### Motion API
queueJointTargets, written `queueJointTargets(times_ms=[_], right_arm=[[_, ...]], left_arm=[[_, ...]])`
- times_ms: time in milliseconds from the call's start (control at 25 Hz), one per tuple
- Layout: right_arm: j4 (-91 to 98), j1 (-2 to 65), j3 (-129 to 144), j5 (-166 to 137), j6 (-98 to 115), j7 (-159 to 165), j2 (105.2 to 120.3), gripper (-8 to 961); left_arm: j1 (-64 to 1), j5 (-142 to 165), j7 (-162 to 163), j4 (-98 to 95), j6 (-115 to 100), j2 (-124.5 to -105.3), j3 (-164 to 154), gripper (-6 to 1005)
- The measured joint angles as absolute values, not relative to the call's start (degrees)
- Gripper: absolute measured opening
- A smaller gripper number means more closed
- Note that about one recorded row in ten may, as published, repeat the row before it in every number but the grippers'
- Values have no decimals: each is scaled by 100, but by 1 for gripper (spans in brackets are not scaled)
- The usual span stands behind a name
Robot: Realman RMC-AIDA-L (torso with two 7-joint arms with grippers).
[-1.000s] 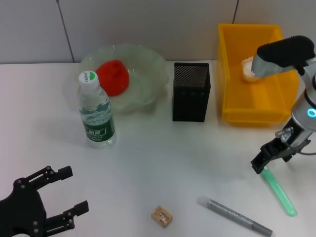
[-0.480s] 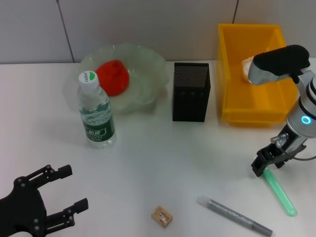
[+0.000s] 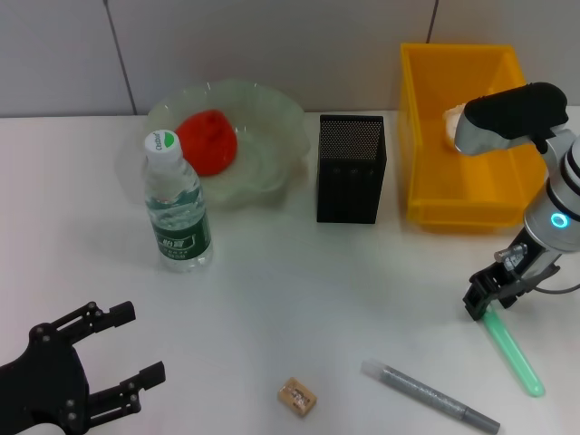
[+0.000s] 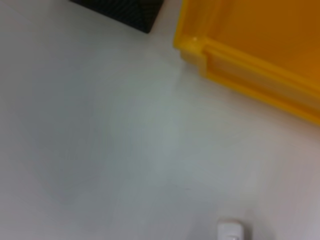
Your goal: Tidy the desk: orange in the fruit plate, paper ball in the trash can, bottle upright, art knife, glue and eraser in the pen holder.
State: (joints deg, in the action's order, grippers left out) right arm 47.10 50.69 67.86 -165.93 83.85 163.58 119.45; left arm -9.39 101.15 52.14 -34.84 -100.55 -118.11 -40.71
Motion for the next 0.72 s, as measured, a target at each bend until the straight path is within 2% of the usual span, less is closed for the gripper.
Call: queueJointTargets(times_ms=[560, 720], right_arm=[[4530, 5123, 6934, -16561, 8249, 16340, 11951, 397], [4810, 5078, 6936, -16496, 8290, 16330, 11953, 259]], left_arm=[[-941, 10116, 5211, -3480, -10041, -11813, -4069, 799], [-941, 10116, 5227, -3474, -10004, -11812, -4069, 799]])
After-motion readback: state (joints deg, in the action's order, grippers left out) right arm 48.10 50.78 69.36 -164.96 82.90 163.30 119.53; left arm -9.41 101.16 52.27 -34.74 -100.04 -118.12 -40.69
